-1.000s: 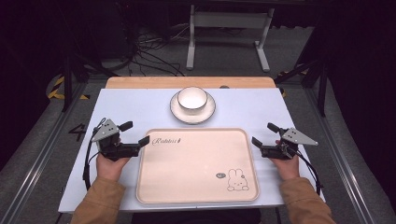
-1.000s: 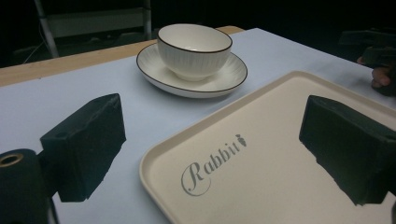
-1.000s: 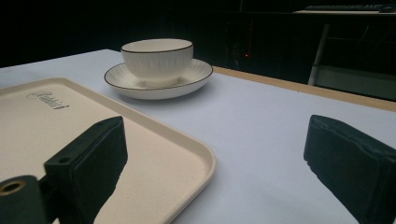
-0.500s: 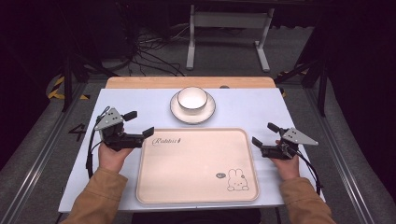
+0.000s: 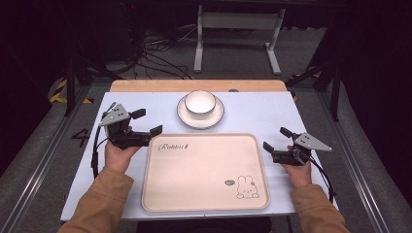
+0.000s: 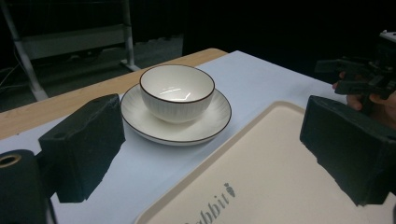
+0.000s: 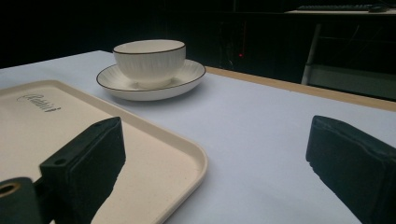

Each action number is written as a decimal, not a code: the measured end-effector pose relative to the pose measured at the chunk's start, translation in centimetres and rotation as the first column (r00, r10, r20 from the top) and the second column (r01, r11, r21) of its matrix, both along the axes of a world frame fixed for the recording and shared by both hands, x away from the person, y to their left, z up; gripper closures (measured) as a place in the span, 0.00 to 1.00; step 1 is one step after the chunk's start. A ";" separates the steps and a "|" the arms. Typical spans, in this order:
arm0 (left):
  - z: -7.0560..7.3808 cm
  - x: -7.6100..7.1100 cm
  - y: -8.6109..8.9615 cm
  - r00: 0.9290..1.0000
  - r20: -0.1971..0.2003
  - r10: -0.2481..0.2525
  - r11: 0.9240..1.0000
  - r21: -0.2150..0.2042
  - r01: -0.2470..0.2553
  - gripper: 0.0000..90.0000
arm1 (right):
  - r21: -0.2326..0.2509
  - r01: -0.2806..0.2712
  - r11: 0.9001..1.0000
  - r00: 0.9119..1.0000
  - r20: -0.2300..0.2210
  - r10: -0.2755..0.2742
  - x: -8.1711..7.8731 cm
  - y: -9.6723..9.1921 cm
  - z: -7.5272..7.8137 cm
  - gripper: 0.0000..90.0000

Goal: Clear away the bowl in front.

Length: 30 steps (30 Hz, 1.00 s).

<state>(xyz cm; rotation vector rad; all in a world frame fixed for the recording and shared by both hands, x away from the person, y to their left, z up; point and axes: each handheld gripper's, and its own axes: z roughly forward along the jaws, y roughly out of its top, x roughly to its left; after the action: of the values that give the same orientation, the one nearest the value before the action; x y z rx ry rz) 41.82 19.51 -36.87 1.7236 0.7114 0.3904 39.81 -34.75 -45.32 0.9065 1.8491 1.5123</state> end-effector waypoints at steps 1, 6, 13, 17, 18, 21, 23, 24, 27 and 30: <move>0.1 0.1 -0.1 1.000 -0.012 0.001 1.000 -0.003 -0.001 0.07 | 0.001 -0.001 1.000 1.000 0.001 0.001 0.0 0.0 0.0 0.06; 0.5 1.0 -0.8 1.000 0.000 -0.012 1.000 0.002 0.012 0.06 | -0.001 -0.004 1.000 1.000 -0.004 0.004 0.0 0.1 -0.1 0.06; 0.9 2.1 -1.6 0.999 -0.004 -0.048 0.999 -0.010 0.047 0.04 | 0.005 -0.005 1.000 1.000 -0.010 0.006 0.1 0.1 -0.1 0.06; 1.3 2.5 -2.1 0.998 -0.001 -0.063 0.998 -0.010 0.063 0.03 | 0.004 -0.007 1.000 1.000 -0.009 0.007 0.1 0.1 -0.1 0.06; 1.5 2.7 -2.3 0.998 0.000 -0.068 0.998 0.005 0.068 0.03 | 0.004 -0.008 1.000 1.000 -0.009 0.008 0.1 0.1 -0.1 0.06; 1.8 3.3 -2.8 0.997 -0.001 -0.083 0.996 0.023 0.083 0.03 | 0.004 -0.008 1.000 1.000 -0.009 0.008 0.1 0.1 -0.1 0.06; 2.1 3.9 -3.3 0.996 -0.007 -0.094 0.995 0.037 0.095 0.03 | 0.008 -0.008 1.000 1.000 -0.011 0.008 0.1 0.1 -0.1 0.06; 2.2 4.2 -3.7 0.994 -0.011 -0.105 0.994 0.037 0.105 0.03 | 0.009 -0.009 1.000 1.000 -0.012 0.009 0.1 0.1 -0.1 0.06; 2.4 5.1 -4.3 0.992 -0.013 -0.127 0.991 0.041 0.128 0.04 | 0.010 -0.009 1.000 1.000 -0.013 0.009 0.1 0.0 -0.1 0.06; 2.5 5.6 -4.7 0.990 -0.010 -0.141 0.989 0.038 0.141 0.06 | 0.013 -0.012 1.000 1.000 -0.015 0.012 0.1 0.0 -0.1 0.06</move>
<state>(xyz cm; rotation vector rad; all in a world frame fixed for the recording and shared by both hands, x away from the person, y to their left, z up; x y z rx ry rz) 47.38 14.81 -34.38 1.8002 0.5860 0.3019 39.91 -34.73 -45.39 0.9166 1.8604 1.5296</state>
